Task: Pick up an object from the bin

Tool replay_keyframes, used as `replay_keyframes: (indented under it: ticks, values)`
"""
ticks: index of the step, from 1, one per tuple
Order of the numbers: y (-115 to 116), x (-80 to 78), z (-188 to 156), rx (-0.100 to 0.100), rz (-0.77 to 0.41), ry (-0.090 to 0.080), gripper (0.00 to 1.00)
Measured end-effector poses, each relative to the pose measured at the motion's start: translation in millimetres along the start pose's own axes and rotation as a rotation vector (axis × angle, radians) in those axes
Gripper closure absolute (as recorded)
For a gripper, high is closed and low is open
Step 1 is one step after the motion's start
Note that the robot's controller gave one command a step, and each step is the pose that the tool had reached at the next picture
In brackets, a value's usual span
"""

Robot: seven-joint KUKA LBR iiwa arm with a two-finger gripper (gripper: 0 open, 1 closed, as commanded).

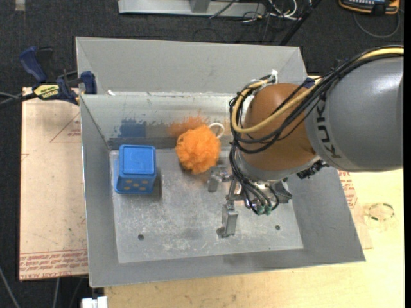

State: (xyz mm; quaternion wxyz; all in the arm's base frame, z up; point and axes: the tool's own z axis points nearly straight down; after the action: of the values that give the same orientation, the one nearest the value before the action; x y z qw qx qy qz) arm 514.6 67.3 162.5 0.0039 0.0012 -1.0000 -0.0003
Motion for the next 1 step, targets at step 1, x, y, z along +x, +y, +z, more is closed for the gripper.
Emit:
replay_keyframes:
  ticks: [1]
  values:
    - [-0.2,-1.5,-4.4,-0.001,0.002,-0.008,0.00]
